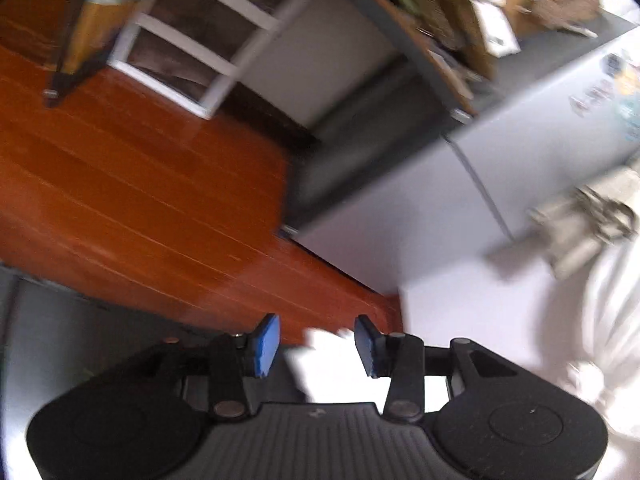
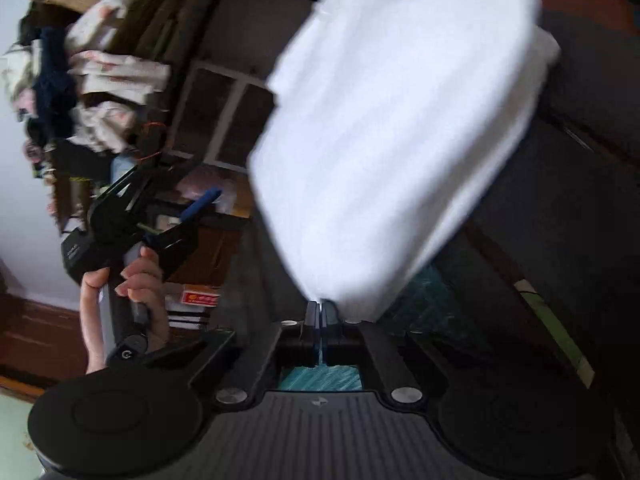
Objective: Fold clothes
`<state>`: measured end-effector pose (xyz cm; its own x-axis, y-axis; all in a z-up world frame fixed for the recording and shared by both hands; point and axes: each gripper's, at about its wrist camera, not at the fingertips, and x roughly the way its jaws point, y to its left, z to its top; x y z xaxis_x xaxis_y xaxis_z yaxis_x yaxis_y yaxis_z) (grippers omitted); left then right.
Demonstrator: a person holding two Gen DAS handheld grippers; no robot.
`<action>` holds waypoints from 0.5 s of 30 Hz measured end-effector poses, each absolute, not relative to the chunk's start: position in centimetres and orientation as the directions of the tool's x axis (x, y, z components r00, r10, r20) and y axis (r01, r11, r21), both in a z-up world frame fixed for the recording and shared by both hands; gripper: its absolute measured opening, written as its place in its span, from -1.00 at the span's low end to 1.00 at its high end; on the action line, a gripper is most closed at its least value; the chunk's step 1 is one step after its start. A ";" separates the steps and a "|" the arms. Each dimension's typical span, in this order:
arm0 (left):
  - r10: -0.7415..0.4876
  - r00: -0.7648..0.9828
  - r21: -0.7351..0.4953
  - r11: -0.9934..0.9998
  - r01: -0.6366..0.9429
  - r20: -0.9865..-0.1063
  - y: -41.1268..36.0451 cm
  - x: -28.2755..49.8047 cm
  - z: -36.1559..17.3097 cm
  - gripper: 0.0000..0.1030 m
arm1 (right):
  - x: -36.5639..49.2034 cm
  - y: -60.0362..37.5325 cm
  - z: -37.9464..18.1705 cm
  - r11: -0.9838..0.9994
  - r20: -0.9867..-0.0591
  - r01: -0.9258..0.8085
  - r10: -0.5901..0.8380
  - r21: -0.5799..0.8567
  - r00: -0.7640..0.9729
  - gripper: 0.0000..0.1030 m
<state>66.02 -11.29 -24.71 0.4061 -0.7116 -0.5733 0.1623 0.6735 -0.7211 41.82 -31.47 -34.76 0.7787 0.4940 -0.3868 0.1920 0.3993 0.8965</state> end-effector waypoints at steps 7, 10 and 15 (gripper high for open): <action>-0.823 0.177 -0.755 0.567 0.329 -0.540 -18.9 58.9 -26.1 -0.20 | 38.8 -38.9 -35.7 0.271 -0.346 0.275 0.267 0.923 0.900 -0.94; -0.796 0.157 -0.726 0.600 0.336 -0.585 -20.9 57.9 -28.1 -0.20 | 38.3 -40.4 -36.4 0.281 -0.403 0.344 0.188 0.896 0.896 -0.95; -0.754 0.172 -0.676 0.649 0.349 -0.635 -21.5 57.4 -29.3 -0.25 | 37.2 -42.6 -37.3 0.265 -0.451 0.411 0.113 0.872 0.885 -1.00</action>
